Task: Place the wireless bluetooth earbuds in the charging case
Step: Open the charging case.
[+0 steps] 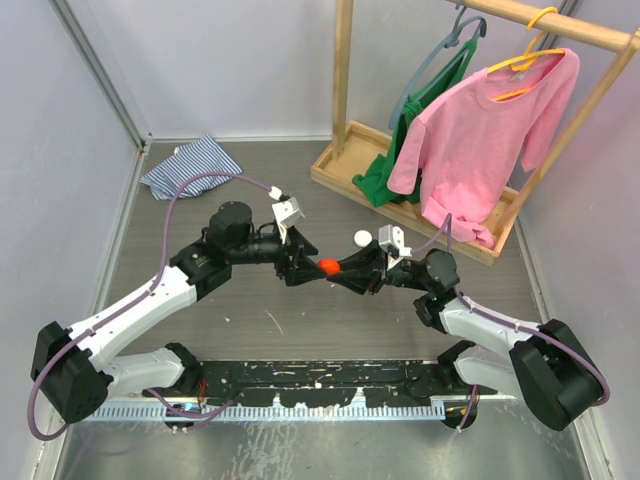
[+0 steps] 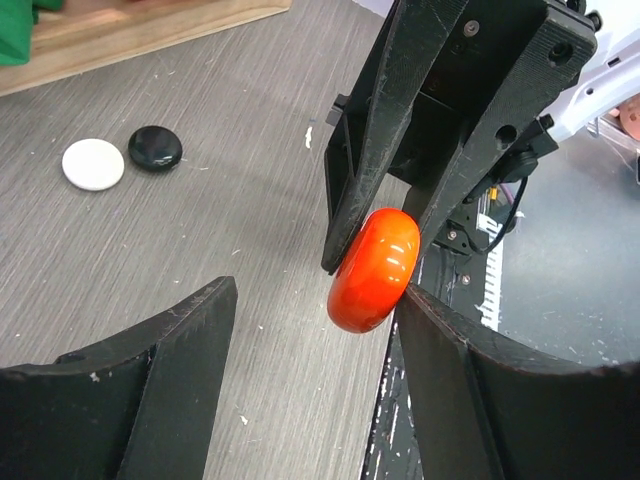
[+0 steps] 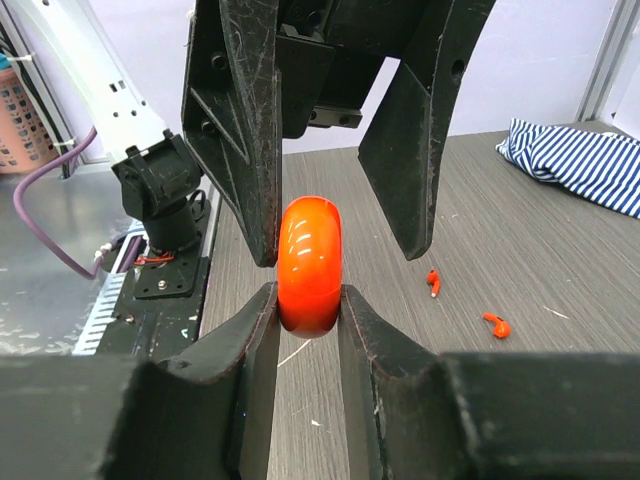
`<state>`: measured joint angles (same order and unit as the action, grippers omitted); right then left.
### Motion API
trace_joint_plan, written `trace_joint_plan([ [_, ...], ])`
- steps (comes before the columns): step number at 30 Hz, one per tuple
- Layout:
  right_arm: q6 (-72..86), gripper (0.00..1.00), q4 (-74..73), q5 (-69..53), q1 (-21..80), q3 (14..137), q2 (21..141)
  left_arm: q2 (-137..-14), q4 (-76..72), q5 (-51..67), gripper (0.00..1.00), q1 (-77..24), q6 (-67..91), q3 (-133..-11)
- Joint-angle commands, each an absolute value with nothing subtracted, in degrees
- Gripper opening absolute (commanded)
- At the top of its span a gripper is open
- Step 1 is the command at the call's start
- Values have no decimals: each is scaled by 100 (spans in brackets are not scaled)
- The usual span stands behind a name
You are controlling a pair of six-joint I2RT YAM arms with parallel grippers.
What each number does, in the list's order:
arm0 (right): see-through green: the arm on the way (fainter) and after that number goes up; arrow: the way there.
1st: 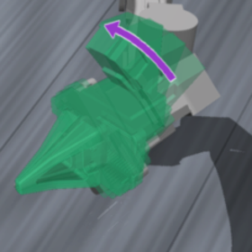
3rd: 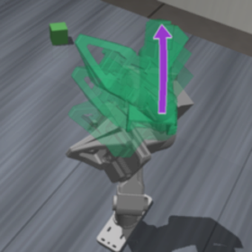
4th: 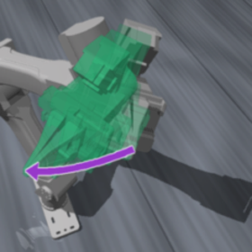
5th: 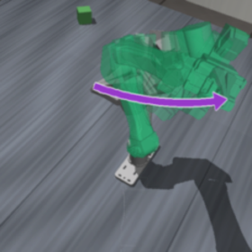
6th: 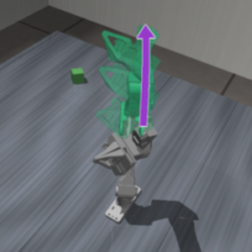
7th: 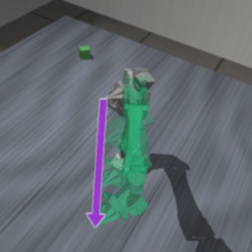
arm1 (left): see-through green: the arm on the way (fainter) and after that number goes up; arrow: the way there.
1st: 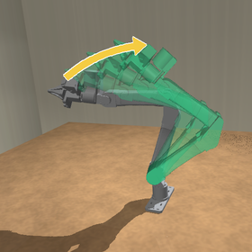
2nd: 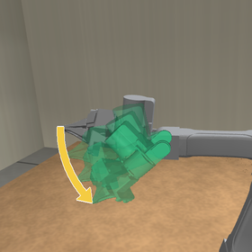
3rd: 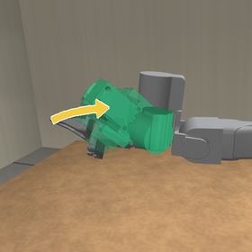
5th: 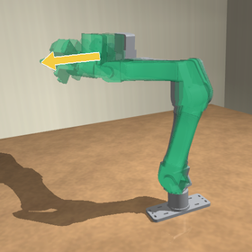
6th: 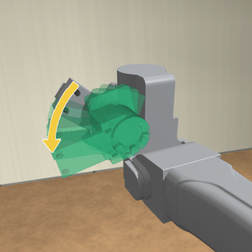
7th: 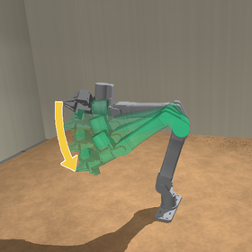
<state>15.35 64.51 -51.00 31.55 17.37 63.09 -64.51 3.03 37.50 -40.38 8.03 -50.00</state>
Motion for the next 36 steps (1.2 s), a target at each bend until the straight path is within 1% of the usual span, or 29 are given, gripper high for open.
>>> trace_joint_plan([
  [1,1560,1,6949,-5113,3182,1733,6214,-6377,-150,3680,66,-4051,942,-5094],
  [8,1556,1,7090,-5226,3182,1696,6249,-6319,3,3562,66,-4049,1011,-5220],
  [36,1416,1,6987,-5273,3278,1718,6304,-6092,268,3033,69,-4051,1278,-5450],
])
